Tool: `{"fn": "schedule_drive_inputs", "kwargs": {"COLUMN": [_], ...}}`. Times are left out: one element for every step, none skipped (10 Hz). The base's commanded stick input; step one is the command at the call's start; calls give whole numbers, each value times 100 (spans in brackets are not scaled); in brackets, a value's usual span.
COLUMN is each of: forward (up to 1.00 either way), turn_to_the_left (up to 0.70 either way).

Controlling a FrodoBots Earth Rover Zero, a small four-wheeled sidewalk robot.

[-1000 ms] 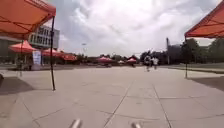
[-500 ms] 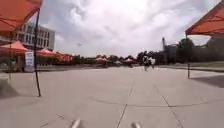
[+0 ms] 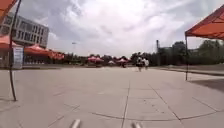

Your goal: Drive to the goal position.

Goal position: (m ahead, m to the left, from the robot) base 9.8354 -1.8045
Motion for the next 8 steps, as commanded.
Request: {"fn": "schedule_drive_inputs", "kwargs": {"forward": [85, 85, 85, 85, 85, 85, 85, 85], "turn_to_the_left": [-1, -1, -1, -1, -1, -1, -1, -1]}}
